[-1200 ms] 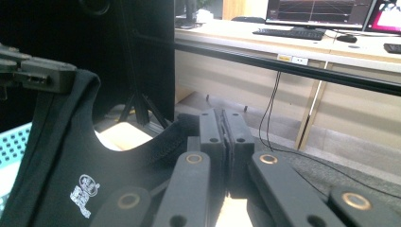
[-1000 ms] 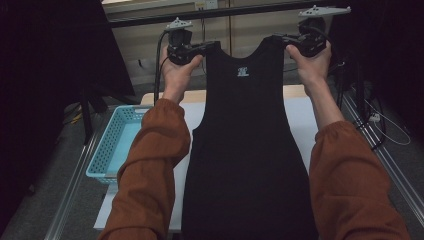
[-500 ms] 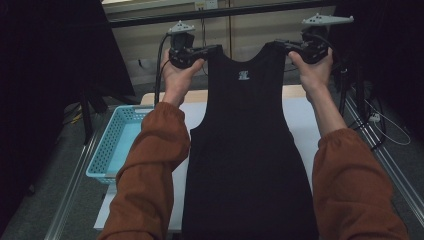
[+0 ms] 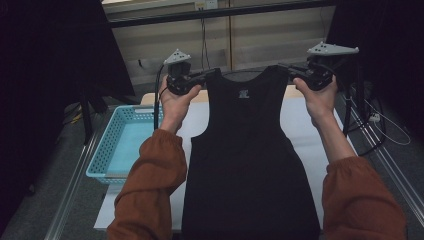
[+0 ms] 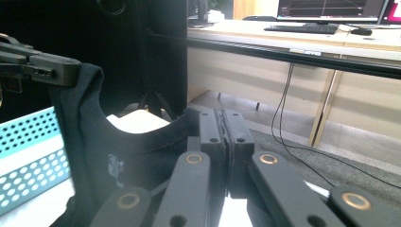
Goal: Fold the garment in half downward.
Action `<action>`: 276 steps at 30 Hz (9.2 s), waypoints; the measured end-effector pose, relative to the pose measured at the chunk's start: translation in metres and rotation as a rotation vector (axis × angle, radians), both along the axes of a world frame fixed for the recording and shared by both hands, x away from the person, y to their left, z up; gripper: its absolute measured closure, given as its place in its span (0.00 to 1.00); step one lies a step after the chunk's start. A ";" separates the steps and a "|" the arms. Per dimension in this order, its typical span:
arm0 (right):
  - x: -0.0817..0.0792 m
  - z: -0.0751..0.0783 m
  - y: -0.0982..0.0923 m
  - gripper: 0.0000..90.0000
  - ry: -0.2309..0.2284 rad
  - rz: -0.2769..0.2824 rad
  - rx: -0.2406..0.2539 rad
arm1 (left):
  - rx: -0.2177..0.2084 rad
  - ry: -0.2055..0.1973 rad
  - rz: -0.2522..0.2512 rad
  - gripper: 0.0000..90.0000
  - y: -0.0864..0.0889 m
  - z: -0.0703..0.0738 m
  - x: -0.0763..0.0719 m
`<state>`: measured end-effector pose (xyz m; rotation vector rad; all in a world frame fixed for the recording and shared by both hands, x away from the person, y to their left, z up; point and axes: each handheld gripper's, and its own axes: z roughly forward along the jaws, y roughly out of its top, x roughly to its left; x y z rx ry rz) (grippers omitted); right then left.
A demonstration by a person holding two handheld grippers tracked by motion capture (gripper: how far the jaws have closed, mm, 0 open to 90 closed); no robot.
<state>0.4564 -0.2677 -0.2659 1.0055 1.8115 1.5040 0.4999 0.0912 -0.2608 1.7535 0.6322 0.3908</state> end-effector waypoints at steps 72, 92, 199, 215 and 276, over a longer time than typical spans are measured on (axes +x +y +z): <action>-0.229 -0.044 0.028 0.99 -0.068 0.193 -0.158 | 0.101 -0.055 -0.164 0.96 0.033 -0.054 -0.157; -0.213 -0.108 0.023 0.99 0.109 0.225 -0.147 | 0.221 0.077 -0.213 0.95 0.030 -0.116 -0.164; -0.158 -0.159 -0.022 0.58 0.355 0.115 -0.151 | 0.286 0.242 -0.222 0.50 0.027 -0.166 -0.149; -0.094 -0.168 -0.040 0.71 0.398 0.014 -0.189 | 0.289 0.221 -0.140 0.51 0.016 -0.176 -0.106; -0.089 -0.191 -0.045 0.96 0.512 -0.067 -0.239 | 0.331 0.243 -0.060 0.38 0.031 -0.191 -0.103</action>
